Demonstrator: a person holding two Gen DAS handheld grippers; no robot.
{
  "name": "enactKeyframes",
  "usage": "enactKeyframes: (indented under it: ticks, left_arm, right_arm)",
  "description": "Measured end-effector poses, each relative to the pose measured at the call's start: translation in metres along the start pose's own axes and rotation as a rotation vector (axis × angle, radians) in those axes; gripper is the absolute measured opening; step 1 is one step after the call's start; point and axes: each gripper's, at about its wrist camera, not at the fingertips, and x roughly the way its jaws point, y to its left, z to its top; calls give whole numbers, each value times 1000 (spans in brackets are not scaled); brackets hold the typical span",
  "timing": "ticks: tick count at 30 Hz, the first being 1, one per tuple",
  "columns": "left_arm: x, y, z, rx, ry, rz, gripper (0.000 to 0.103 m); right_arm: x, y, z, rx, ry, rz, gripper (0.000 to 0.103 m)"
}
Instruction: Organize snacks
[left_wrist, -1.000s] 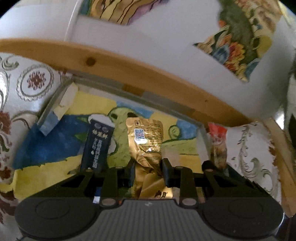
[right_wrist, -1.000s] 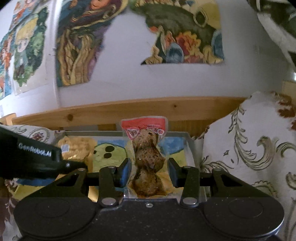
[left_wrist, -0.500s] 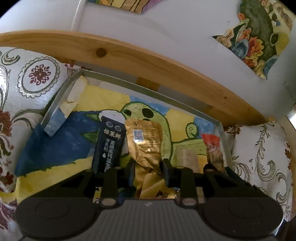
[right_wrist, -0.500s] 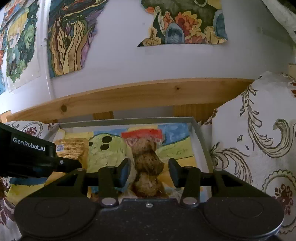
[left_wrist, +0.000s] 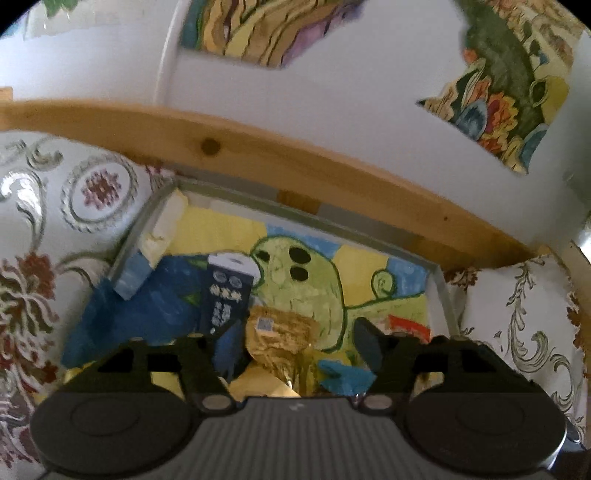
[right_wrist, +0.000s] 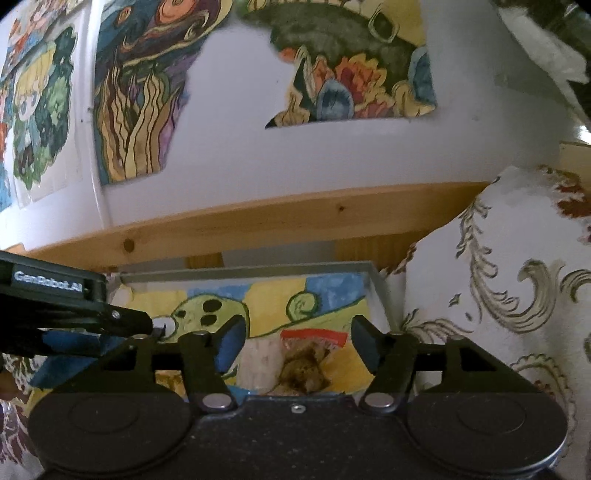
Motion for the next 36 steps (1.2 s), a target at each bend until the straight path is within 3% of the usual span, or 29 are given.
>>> enactKeyframes:
  ticks: [12,21,36]
  left_arm:
    - [-68,5,-13,40,-172,48,103]
    - [-121,18,-35,34,-253,91,103]
    - [-185,29,-88,78,-347,129,103]
  right_arm:
    - [-57,-1,20,25,-77,16,90]
    - [-113,8,24,9,-134,43,102]
    - [-193,24,-6,-29,-178,59,102]
